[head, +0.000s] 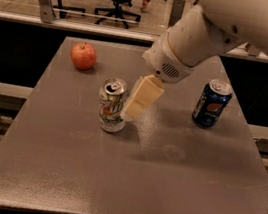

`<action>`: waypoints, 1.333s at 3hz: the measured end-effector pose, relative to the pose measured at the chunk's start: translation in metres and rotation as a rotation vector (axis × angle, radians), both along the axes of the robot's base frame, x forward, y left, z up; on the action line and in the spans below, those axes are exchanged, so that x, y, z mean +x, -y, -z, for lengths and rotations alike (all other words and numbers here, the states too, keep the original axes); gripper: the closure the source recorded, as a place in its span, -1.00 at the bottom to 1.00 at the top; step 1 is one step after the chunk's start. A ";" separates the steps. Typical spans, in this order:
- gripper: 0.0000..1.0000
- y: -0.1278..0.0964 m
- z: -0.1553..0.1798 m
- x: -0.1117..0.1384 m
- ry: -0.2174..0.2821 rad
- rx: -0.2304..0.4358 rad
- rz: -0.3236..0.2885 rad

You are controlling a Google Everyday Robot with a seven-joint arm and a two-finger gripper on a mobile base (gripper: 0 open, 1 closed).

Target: Move 7up can near pepsi can

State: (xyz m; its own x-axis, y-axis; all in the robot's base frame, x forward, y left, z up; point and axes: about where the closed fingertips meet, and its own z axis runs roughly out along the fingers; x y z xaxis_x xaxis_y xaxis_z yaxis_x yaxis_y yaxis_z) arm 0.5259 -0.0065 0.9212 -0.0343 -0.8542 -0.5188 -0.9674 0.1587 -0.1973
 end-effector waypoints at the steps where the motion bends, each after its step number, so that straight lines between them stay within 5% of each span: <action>1: -1.00 -0.023 0.011 -0.006 -0.022 0.019 -0.048; 2: -1.00 -0.040 0.021 -0.013 -0.047 0.038 -0.086; 4: -0.16 -0.047 0.022 -0.019 -0.059 0.049 -0.110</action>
Offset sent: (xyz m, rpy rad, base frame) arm -0.0182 0.0573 -0.0334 0.0638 0.0806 0.1268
